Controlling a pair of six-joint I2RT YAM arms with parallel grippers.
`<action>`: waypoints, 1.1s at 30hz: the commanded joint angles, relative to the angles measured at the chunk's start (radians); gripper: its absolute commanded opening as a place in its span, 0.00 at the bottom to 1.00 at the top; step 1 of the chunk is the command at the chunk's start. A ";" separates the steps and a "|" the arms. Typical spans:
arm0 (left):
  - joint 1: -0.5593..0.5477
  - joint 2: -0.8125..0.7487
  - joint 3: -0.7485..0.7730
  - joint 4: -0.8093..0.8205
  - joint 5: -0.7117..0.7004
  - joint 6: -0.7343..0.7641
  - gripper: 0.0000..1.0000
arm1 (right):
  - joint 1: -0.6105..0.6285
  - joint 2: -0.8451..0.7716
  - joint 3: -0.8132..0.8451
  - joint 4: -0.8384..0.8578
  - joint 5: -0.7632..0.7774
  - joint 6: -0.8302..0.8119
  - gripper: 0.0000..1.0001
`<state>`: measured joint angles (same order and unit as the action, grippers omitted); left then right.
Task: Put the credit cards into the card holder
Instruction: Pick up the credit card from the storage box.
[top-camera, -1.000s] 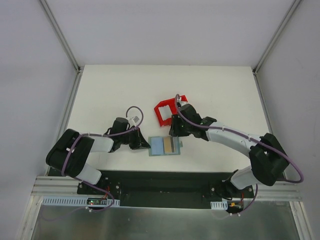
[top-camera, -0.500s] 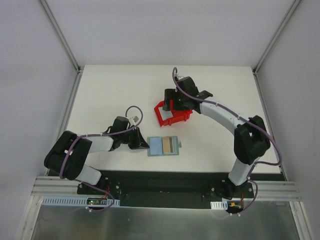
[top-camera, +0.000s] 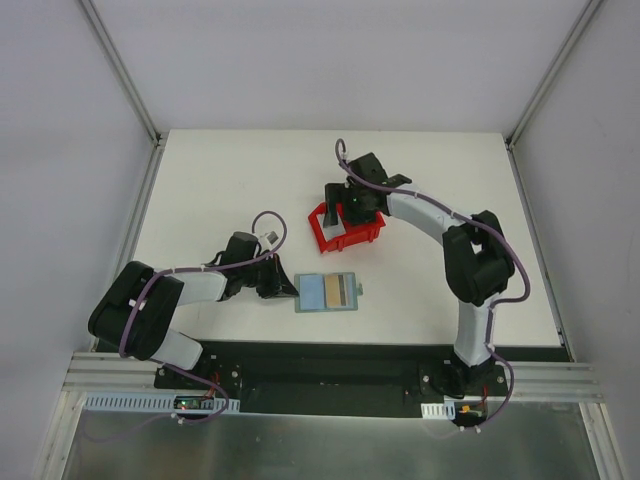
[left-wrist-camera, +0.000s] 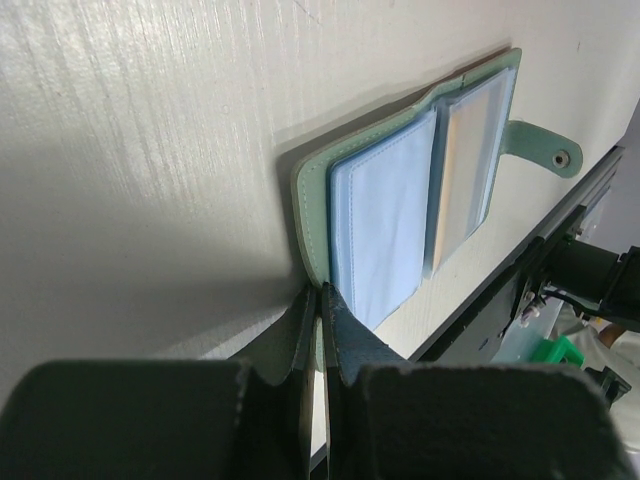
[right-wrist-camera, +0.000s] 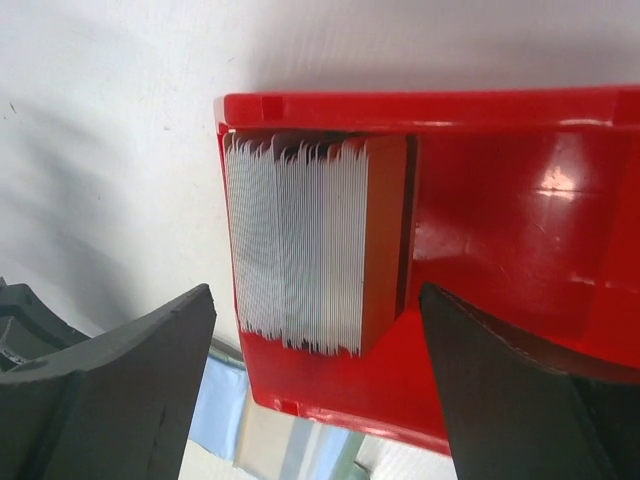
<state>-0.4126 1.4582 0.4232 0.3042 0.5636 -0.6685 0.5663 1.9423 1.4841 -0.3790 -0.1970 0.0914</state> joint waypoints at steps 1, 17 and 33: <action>0.001 0.022 0.006 -0.056 -0.057 0.044 0.00 | -0.008 0.044 0.064 -0.006 -0.067 -0.013 0.86; 0.001 0.047 0.017 -0.051 -0.045 0.047 0.00 | -0.017 0.037 0.064 0.008 -0.140 -0.015 0.71; 0.001 0.065 0.028 -0.045 -0.028 0.050 0.00 | -0.019 -0.016 0.048 0.009 -0.134 -0.016 0.52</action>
<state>-0.4126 1.4944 0.4507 0.3023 0.5762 -0.6632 0.5472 2.0041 1.5265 -0.3786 -0.3157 0.0864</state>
